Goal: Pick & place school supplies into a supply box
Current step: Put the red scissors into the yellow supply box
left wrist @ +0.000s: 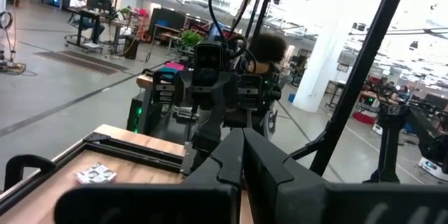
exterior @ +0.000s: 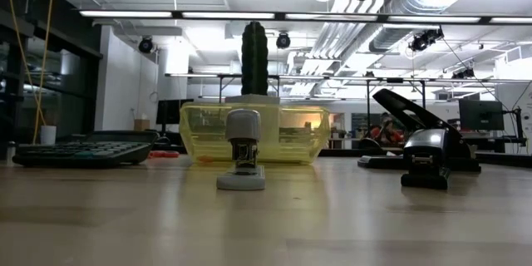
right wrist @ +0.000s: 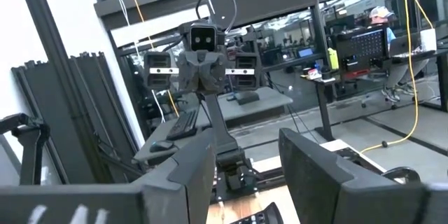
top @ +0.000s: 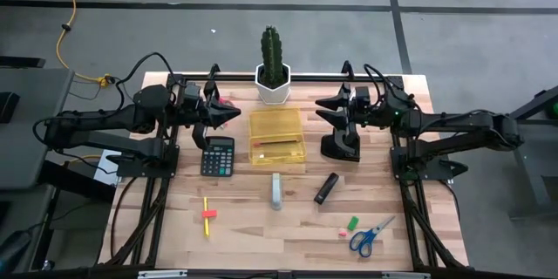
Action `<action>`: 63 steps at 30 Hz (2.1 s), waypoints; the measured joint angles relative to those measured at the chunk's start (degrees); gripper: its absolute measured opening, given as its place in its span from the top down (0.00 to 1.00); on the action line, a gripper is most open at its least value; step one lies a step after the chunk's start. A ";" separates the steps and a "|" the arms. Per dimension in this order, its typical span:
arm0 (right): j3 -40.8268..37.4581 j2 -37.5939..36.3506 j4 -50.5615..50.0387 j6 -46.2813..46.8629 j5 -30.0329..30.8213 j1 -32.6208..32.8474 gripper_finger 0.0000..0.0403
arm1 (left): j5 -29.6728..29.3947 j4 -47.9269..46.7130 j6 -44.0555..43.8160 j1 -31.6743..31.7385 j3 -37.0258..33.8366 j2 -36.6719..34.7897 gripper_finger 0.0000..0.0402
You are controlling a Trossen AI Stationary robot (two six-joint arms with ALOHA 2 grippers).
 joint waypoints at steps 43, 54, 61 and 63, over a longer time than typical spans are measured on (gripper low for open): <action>0.07 0.02 -5.94 3.08 0.13 0.00 0.63 | -13.89 -37.36 -44.27 31.85 9.94 51.28 0.59; 0.07 0.02 -7.05 2.97 0.09 -0.02 0.63 | -13.08 -37.84 -47.81 31.58 10.19 55.29 0.59; 0.07 0.02 -7.07 2.92 0.10 -0.02 0.63 | -15.21 -38.31 -47.74 30.57 10.14 56.30 0.62; 0.07 0.02 -7.13 2.91 0.55 -0.02 0.63 | -15.00 -38.67 -46.55 30.65 10.10 56.30 0.68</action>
